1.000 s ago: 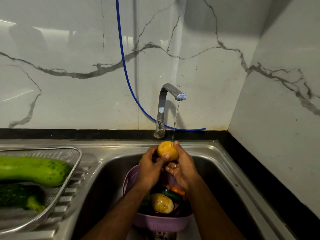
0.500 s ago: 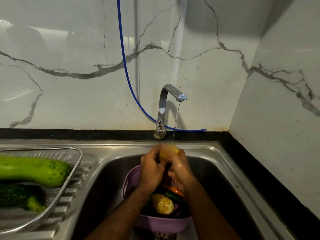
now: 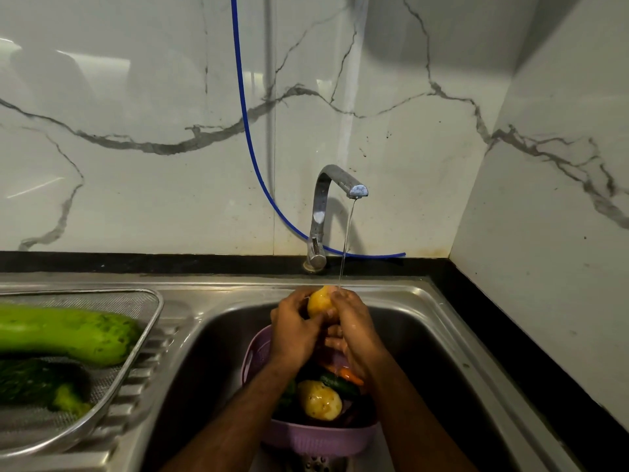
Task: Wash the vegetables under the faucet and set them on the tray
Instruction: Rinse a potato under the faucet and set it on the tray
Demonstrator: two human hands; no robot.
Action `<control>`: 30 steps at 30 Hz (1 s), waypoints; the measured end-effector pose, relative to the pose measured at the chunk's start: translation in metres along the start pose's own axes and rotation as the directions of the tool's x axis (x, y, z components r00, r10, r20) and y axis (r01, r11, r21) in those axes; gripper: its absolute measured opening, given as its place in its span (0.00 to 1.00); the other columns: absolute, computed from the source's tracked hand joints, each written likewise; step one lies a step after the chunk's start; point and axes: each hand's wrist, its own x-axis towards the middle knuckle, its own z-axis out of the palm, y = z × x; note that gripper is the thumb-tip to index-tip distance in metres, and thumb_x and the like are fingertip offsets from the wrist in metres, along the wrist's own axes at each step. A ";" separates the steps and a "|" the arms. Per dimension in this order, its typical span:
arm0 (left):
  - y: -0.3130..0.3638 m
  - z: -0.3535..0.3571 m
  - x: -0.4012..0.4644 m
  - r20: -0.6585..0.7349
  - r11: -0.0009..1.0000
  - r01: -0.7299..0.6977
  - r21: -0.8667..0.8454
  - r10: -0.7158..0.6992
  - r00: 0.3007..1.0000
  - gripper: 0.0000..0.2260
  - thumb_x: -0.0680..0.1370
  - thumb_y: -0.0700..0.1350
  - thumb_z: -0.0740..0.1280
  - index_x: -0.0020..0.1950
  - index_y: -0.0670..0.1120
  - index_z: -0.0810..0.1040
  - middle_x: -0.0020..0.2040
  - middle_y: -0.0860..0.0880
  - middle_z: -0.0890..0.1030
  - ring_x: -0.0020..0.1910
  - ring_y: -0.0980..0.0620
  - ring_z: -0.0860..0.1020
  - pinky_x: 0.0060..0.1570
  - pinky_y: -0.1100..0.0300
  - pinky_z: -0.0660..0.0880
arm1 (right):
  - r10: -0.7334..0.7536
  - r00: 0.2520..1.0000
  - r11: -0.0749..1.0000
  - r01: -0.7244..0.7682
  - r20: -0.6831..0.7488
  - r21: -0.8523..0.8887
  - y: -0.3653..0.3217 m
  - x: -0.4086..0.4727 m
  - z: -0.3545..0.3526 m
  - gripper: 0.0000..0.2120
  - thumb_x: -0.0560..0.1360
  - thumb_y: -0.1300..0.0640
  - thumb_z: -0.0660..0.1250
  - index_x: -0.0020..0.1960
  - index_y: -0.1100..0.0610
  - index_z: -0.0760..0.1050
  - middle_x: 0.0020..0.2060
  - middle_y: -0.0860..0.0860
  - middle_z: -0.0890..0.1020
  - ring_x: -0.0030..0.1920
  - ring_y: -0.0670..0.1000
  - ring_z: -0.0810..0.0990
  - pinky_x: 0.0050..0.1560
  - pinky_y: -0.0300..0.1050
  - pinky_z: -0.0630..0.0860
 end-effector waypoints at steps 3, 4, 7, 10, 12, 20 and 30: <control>-0.001 0.001 -0.002 0.018 0.999 -0.036 0.030 0.035 0.999 0.15 0.77 0.40 0.72 0.62 0.52 0.79 0.55 0.55 0.82 0.54 0.59 0.80 0.49 0.66 0.78 | -0.038 0.999 0.998 0.038 -0.003 -0.045 0.006 0.003 0.001 0.11 0.81 0.45 0.68 0.61 0.45 0.76 0.57 0.57 0.82 0.53 0.57 0.85 0.42 0.51 0.85; -0.001 0.001 -0.002 0.013 0.999 -0.027 0.018 0.027 1.000 0.15 0.76 0.40 0.72 0.61 0.53 0.79 0.54 0.56 0.82 0.52 0.60 0.80 0.48 0.67 0.77 | -0.047 0.999 0.997 0.048 0.013 -0.057 0.007 0.003 0.001 0.10 0.80 0.45 0.68 0.61 0.44 0.77 0.58 0.57 0.83 0.52 0.56 0.85 0.39 0.48 0.85; -0.001 0.000 0.000 0.005 1.000 0.000 -0.028 0.000 1.000 0.16 0.76 0.38 0.72 0.57 0.56 0.78 0.53 0.57 0.82 0.52 0.60 0.80 0.50 0.64 0.79 | -0.044 0.997 0.996 0.048 0.056 -0.071 0.003 0.004 -0.003 0.09 0.81 0.46 0.68 0.60 0.43 0.77 0.58 0.58 0.83 0.51 0.57 0.85 0.39 0.48 0.84; -0.003 0.002 0.000 0.017 1.000 0.002 -0.004 -0.002 1.000 0.16 0.75 0.39 0.73 0.59 0.55 0.78 0.54 0.56 0.82 0.54 0.58 0.79 0.54 0.61 0.79 | -0.056 0.998 0.994 0.057 0.014 -0.097 0.003 0.005 -0.003 0.10 0.82 0.44 0.65 0.62 0.43 0.76 0.57 0.56 0.83 0.55 0.58 0.85 0.51 0.57 0.85; -0.004 0.004 -0.001 0.029 0.999 -0.013 0.042 0.012 1.000 0.14 0.76 0.42 0.72 0.59 0.56 0.78 0.55 0.56 0.81 0.56 0.56 0.79 0.56 0.59 0.79 | -0.106 0.992 0.975 0.090 -0.072 -0.203 0.006 0.009 -0.002 0.15 0.81 0.39 0.64 0.64 0.42 0.74 0.59 0.54 0.82 0.57 0.57 0.83 0.58 0.61 0.83; 0.005 0.010 -0.006 0.027 1.000 0.006 0.025 -0.006 1.000 0.14 0.77 0.42 0.72 0.62 0.52 0.79 0.55 0.55 0.83 0.53 0.60 0.80 0.51 0.65 0.80 | -0.172 0.963 0.908 0.074 -0.207 -0.411 -0.001 0.008 -0.002 0.24 0.80 0.31 0.58 0.66 0.45 0.73 0.57 0.51 0.80 0.48 0.49 0.80 0.29 0.37 0.73; 0.017 0.005 -0.008 0.154 0.753 0.385 -0.533 -0.362 0.920 0.10 0.81 0.46 0.66 0.57 0.43 0.81 0.50 0.44 0.86 0.52 0.45 0.85 0.57 0.45 0.81 | -0.233 0.969 0.971 0.237 -0.081 0.034 -0.001 0.005 -0.006 0.13 0.79 0.55 0.72 0.60 0.43 0.76 0.59 0.53 0.80 0.57 0.57 0.83 0.56 0.59 0.84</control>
